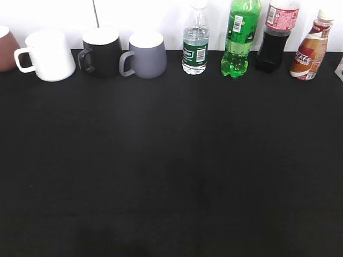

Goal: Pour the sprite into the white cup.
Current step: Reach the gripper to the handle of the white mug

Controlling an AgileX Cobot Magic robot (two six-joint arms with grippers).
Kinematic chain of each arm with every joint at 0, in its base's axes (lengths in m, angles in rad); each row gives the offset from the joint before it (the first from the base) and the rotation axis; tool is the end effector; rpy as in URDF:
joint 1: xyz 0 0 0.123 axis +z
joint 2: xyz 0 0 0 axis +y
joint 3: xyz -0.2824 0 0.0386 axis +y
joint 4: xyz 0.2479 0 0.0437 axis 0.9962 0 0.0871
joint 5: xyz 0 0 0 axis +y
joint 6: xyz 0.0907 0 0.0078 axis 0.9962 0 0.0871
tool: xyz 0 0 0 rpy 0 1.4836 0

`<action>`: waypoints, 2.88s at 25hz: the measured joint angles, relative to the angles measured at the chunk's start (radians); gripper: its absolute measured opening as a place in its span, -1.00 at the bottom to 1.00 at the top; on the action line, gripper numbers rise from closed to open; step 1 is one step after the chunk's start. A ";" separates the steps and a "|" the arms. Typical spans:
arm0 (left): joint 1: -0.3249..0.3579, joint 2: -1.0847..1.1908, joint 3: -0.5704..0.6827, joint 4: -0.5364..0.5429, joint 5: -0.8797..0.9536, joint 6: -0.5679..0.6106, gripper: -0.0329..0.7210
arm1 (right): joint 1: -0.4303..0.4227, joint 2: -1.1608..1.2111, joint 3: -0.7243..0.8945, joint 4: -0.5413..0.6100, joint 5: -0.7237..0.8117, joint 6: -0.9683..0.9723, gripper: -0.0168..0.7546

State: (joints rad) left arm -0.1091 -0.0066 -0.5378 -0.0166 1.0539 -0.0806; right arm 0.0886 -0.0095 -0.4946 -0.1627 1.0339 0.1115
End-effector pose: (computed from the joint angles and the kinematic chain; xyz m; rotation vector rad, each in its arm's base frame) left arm -0.0103 -0.0002 0.2881 0.0296 1.9956 -0.1419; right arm -0.0040 -0.0131 0.2787 0.0282 2.0034 -0.0656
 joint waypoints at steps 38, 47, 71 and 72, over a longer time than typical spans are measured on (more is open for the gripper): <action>0.000 0.000 0.000 0.000 0.000 0.000 0.16 | 0.000 0.000 0.000 0.000 0.000 0.000 0.10; 0.000 0.000 0.000 0.008 0.000 -0.004 0.74 | 0.000 0.000 0.000 -0.001 0.000 -0.001 0.68; 0.000 1.216 -0.038 0.049 -1.236 0.042 0.32 | 0.007 0.506 -0.059 0.427 -0.507 -0.193 0.30; 0.000 1.249 -0.035 0.051 -1.283 0.042 0.18 | 0.007 0.506 -0.059 0.427 -0.507 -0.195 0.30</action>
State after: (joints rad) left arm -0.1091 1.2425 -0.5729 0.0340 -0.2296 -0.0387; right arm 0.0956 0.4961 -0.5537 0.2647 0.5272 -0.0839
